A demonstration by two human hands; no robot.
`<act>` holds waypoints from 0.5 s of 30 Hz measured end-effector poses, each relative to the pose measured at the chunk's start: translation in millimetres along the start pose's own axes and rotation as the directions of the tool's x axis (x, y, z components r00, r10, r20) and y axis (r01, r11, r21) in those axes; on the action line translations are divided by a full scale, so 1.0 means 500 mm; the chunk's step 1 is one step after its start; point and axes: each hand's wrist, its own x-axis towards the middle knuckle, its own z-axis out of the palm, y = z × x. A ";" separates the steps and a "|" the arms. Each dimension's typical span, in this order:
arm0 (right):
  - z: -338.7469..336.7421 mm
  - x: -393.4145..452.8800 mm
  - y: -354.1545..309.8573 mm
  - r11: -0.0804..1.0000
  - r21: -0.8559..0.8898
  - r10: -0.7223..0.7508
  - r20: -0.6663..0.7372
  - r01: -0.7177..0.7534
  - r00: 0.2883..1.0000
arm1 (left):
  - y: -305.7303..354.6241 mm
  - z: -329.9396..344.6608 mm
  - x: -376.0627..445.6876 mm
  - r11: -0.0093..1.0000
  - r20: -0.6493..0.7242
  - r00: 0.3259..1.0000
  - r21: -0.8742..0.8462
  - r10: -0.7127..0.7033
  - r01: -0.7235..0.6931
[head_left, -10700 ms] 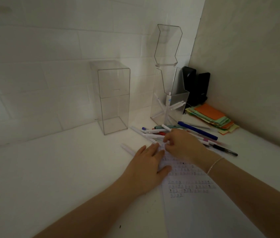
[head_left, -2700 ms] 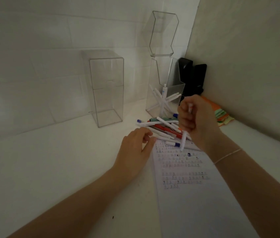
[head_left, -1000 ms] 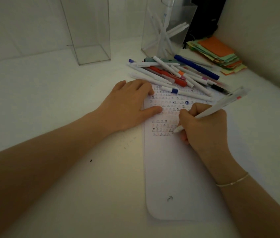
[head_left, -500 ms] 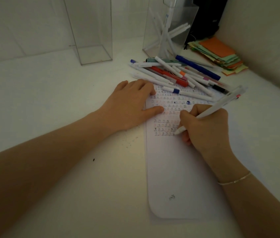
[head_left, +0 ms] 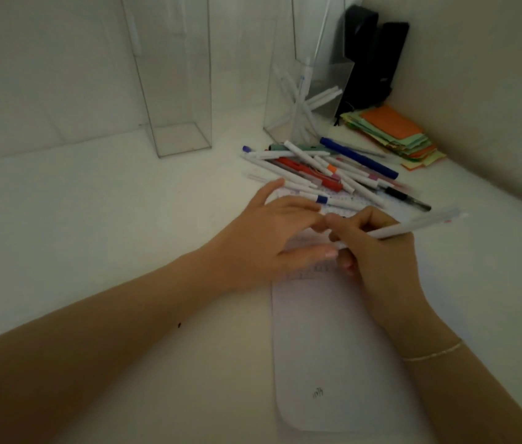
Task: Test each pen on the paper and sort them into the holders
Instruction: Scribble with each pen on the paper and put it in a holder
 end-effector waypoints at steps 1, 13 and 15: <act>0.003 -0.001 -0.003 1.000 0.017 0.000 0.019 -0.001 1.000 | 0.000 0.004 0.000 0.999 -0.001 1.000 -0.048 0.006 -0.006; 0.002 -0.002 -0.034 0.967 0.131 -0.177 -0.270 0.218 0.946 | -0.017 0.009 0.000 0.969 -0.111 0.983 -0.214 -0.147 0.121; 0.007 -0.004 -0.034 0.960 0.122 -0.214 -0.268 0.253 0.939 | -0.018 0.009 -0.001 0.976 -0.115 0.985 -0.193 -0.128 0.105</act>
